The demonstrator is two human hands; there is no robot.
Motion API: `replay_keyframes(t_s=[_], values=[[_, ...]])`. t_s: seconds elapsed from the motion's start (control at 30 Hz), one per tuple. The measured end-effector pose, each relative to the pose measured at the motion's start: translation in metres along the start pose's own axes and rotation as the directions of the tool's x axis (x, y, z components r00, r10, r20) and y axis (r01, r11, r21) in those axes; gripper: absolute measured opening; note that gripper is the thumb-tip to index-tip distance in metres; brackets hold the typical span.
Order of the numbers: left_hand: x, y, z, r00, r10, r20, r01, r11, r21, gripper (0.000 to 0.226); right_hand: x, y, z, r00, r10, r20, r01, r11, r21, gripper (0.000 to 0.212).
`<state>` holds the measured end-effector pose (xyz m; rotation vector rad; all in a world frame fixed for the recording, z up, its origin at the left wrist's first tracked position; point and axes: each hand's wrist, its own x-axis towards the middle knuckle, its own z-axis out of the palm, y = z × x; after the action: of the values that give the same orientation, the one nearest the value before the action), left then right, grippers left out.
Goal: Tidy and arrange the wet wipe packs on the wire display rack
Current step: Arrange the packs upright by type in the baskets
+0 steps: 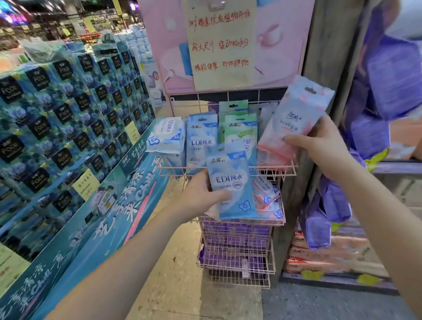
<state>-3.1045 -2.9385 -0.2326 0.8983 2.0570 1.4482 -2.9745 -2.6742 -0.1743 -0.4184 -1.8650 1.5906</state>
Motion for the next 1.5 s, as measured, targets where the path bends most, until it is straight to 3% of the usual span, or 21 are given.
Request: replay_keyframes(t_s=[0.1,0.2,0.27,0.33,0.4,0.47,0.5,0.57,0.67,0.73,0.87,1.0,1.1,1.17,1.2,1.27,1.37,1.5], values=[[0.010,0.027,-0.017,0.991,0.054,-0.121,-0.052,0.998,0.021,0.049,0.016,0.012,0.007,0.996,0.074,-0.048,-0.084,0.961,-0.262,0.063],[0.019,0.052,-0.035,0.972,0.091,-0.218,-0.085,0.996,0.038,0.038,0.012,0.019,0.014,0.993,0.104,-0.061,-0.116,0.680,-0.724,0.055],[0.023,0.065,-0.045,0.959,0.129,-0.252,-0.109,0.990,0.091,0.031,0.009,0.023,0.016,0.987,0.148,-0.060,-0.128,0.512,-0.850,0.058],[0.028,0.072,-0.055,0.949,0.164,-0.269,-0.122,0.979,0.165,0.028,0.008,0.023,0.016,0.977,0.198,-0.079,-0.166,0.472,-0.866,0.066],[0.030,0.076,-0.060,0.945,0.183,-0.270,-0.122,0.966,0.230,0.029,0.008,0.016,0.019,0.976,0.165,-0.143,-0.211,0.536,-0.817,0.075],[0.032,0.077,-0.063,0.945,0.178,-0.276,-0.110,0.963,0.246,0.033,0.006,0.006,0.024,0.971,0.005,-0.240,-0.189,0.631,-0.752,0.078],[0.032,0.077,-0.063,0.946,0.178,-0.272,-0.112,0.964,0.241,0.034,0.004,-0.001,0.029,0.962,-0.114,-0.248,-0.109,0.674,-0.730,0.074],[0.033,0.077,-0.062,0.952,0.164,-0.259,-0.114,0.974,0.197,0.035,0.000,-0.015,0.043,0.960,-0.237,-0.152,0.095,0.780,-0.618,0.059],[0.032,0.076,-0.059,0.958,0.162,-0.235,-0.127,0.979,0.159,0.032,-0.010,-0.038,0.077,0.982,-0.049,0.182,0.102,0.950,-0.294,0.058],[0.031,0.075,-0.058,0.952,0.180,-0.249,-0.144,0.977,0.157,0.028,-0.011,-0.043,0.100,0.950,-0.046,0.307,0.118,0.968,-0.221,0.057],[0.028,0.072,-0.065,0.934,0.176,-0.311,-0.150,0.983,0.105,0.035,-0.003,-0.041,0.123,0.981,-0.080,0.176,0.126,0.955,-0.269,0.034],[0.019,0.070,-0.071,0.912,0.244,-0.329,-0.193,0.965,0.180,0.062,0.000,-0.034,0.130,0.981,-0.008,0.193,0.042,0.984,-0.175,0.022],[0.003,0.071,-0.069,0.785,0.446,-0.430,-0.273,0.872,0.407,0.056,0.002,-0.031,0.135,0.994,-0.036,0.101,0.049,0.990,-0.131,0.019],[-0.008,0.060,-0.066,0.694,0.591,-0.411,-0.341,0.772,0.536,0.040,0.006,-0.028,0.139,0.996,-0.065,0.068,0.075,0.985,-0.155,0.018],[-0.013,0.051,-0.063,0.688,0.625,-0.369,-0.368,0.738,0.565,0.031,0.007,-0.026,0.142,0.994,-0.082,0.067,0.093,0.977,-0.194,0.017],[-0.017,0.024,-0.058,0.767,0.578,-0.278,-0.380,0.759,0.529,0.018,0.009,-0.019,0.149,0.990,-0.106,0.092,0.130,0.943,-0.307,0.019],[-0.016,-0.017,-0.052,0.909,0.375,-0.182,-0.245,0.834,0.495,0.006,0.008,-0.007,0.163,0.986,-0.052,0.156,0.117,0.889,-0.442,0.023],[-0.003,-0.065,-0.051,0.981,0.117,-0.157,-0.012,0.835,0.550,0.011,0.007,-0.004,0.168,0.989,-0.006,0.147,0.080,0.859,-0.506,0.018]])
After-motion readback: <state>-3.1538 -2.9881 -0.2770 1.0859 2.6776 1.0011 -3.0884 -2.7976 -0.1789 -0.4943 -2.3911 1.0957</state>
